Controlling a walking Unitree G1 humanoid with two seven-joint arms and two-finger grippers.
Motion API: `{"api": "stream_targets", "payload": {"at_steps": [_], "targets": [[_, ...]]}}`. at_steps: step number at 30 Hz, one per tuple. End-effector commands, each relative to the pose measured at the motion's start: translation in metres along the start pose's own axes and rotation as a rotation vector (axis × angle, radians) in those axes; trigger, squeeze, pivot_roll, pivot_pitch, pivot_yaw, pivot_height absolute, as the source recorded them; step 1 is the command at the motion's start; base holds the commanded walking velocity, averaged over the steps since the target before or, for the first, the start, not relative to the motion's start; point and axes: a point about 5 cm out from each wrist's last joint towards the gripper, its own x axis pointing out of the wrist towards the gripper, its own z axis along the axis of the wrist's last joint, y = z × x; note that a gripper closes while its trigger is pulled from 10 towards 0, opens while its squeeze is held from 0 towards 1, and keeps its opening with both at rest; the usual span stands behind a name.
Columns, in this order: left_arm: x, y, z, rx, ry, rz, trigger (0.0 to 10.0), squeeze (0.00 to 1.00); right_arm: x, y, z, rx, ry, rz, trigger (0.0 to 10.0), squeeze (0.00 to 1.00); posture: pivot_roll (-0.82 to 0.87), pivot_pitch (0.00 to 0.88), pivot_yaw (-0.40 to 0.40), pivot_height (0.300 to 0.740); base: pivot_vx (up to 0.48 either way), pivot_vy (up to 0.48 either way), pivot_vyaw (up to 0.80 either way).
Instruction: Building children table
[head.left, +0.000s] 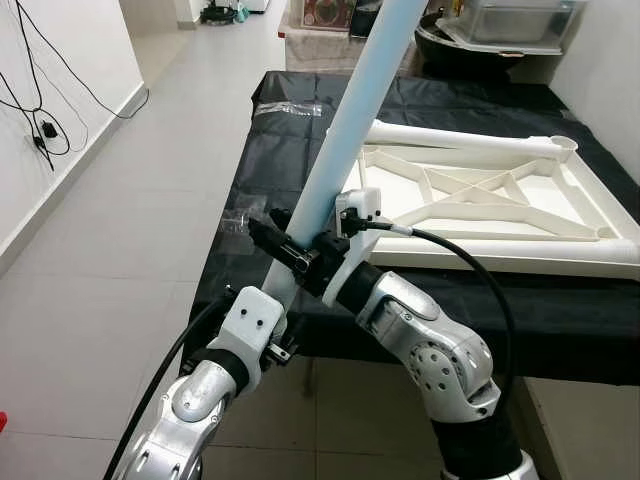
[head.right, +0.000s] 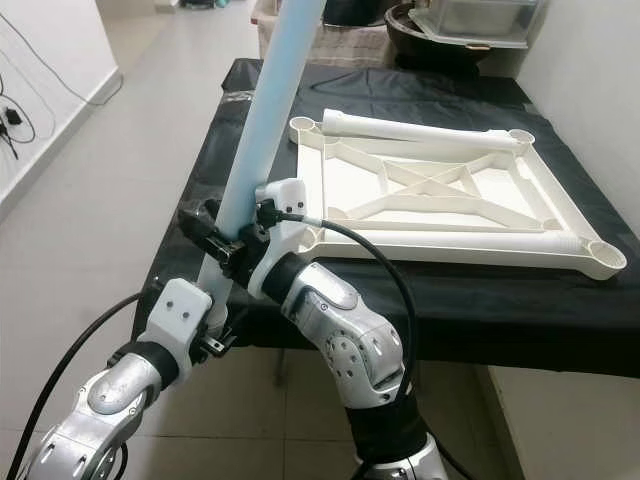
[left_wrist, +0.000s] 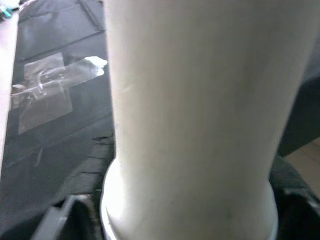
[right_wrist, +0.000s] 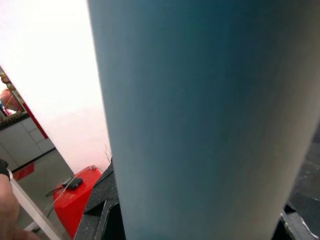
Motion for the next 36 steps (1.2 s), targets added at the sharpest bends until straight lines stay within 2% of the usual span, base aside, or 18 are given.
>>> {"api": "stream_targets", "payload": {"at_steps": [1, 11, 12, 16, 18, 19, 21, 23, 24, 26, 27, 28, 29, 30, 31, 33, 36], "targets": [[-0.002, -0.006, -0.007, -0.011, 0.026, -0.023, 0.0, 0.00, -0.001, 0.006, 0.001, 0.004, -0.009, 0.032, 10.0, 0.00, 0.06, 0.115, -0.043, 0.740, 0.000, 0.000, 0.00], [-0.002, -0.004, -0.010, -0.002, 0.031, -0.011, 0.0, 0.00, 0.000, -0.001, 0.005, -0.019, -0.031, -0.022, 10.0, 0.00, 0.06, 0.117, -0.044, 0.740, 0.000, 0.000, 0.00], [-0.003, -0.003, -0.010, -0.004, 0.035, -0.010, 10.0, 0.00, -0.002, -0.005, 0.001, -0.044, -0.018, -0.025, 10.0, 1.00, 0.06, 0.113, -0.045, 0.740, 0.000, 0.000, 0.00], [-0.003, -0.004, -0.009, -0.009, 0.029, -0.027, 10.0, 0.00, -0.004, -0.007, -0.001, -0.061, -0.008, -0.024, 10.0, 1.00, 0.07, 0.109, -0.044, 0.740, 0.000, 0.000, 0.00], [-0.004, -0.006, -0.006, -0.033, 0.017, -0.060, 10.0, 0.00, -0.004, -0.009, 0.000, -0.062, 0.000, -0.013, 10.0, 0.96, 0.07, 0.107, -0.043, 0.740, 0.000, 0.000, 0.00], [-0.006, -0.009, -0.004, -0.055, 0.002, -0.116, 10.0, 0.00, -0.005, -0.014, 0.002, -0.046, 0.010, 0.009, 10.0, 0.00, 0.07, 0.103, -0.042, 0.740, 0.000, 0.000, 0.00], [-0.008, -0.012, -0.002, -0.070, -0.008, -0.155, 10.0, 0.00, -0.006, -0.017, 0.004, -0.034, 0.016, 0.026, 10.0, 0.00, 0.07, 0.103, -0.042, 0.740, 0.000, 0.000, 0.00], [-0.015, -0.018, 0.000, -0.133, -0.013, -0.262, 10.0, 0.00, -0.012, -0.019, 0.005, 0.000, 0.067, 0.140, 10.0, 0.00, 0.07, 0.099, -0.045, 0.740, 0.000, 0.000, 0.00], [-0.015, -0.018, 0.000, -0.133, -0.013, -0.262, 10.0, 0.00, -0.012, -0.019, 0.005, 0.000, 0.067, 0.140, 10.0, 0.00, 0.07, 0.099, -0.045, 0.740, 0.000, 0.000, 0.00], [-0.025, -0.025, 0.002, -0.205, -0.004, -0.392, 10.0, 0.00, -0.018, -0.019, 0.005, 0.032, 0.122, 0.247, 10.0, 0.00, 0.07, 0.097, -0.045, 0.740, 0.000, 0.000, 0.00], [-0.025, -0.025, 0.002, -0.205, -0.004, -0.392, 10.0, 0.00, -0.018, -0.019, 0.005, 0.032, 0.122, 0.247, 10.0, 0.00, 0.07, 0.097, -0.045, 0.740, 0.000, 0.000, 0.00], [-0.031, -0.029, 0.002, -0.230, 0.001, -0.466, 10.0, 0.00, -0.020, -0.019, 0.005, 0.041, 0.137, 0.280, 10.0, 0.00, 0.08, 0.096, -0.045, 0.740, 0.000, 0.000, 0.00], [-0.031, -0.029, 0.002, -0.230, 0.001, -0.466, 10.0, 0.00, -0.020, -0.019, 0.005, 0.041, 0.137, 0.280, 10.0, 0.00, 0.08, 0.096, -0.045, 0.740, 0.000, 0.000, 0.00], [-0.038, -0.032, 0.000, -0.263, 0.019, -0.535, 10.0, 0.00, -0.024, -0.018, 0.004, 0.055, 0.163, 0.333, 10.0, 0.00, 0.08, 0.096, -0.044, 0.740, 0.000, 0.000, 0.00], [-0.038, -0.032, 0.000, -0.263, 0.019, -0.535, 10.0, 0.00, -0.024, -0.018, 0.004, 0.055, 0.163, 0.333, 10.0, 0.00, 0.08, 0.096, -0.044, 0.740, 0.000, 0.000, 0.00], [-0.050, -0.036, -0.006, -0.309, 0.064, -0.638, 10.0, 0.00, -0.029, -0.014, 0.001, 0.066, 0.203, 0.408, 10.0, 0.00, 0.08, 0.097, -0.043, 0.740, 0.000, 0.000, 0.00], [-0.055, -0.036, -0.011, -0.337, 0.090, -0.655, 10.0, 0.00, -0.033, -0.009, 0.000, 0.076, 0.233, 0.474, 10.0, 0.00, 0.08, 0.097, -0.041, 0.740, 0.000, 0.000, 0.00]]}}
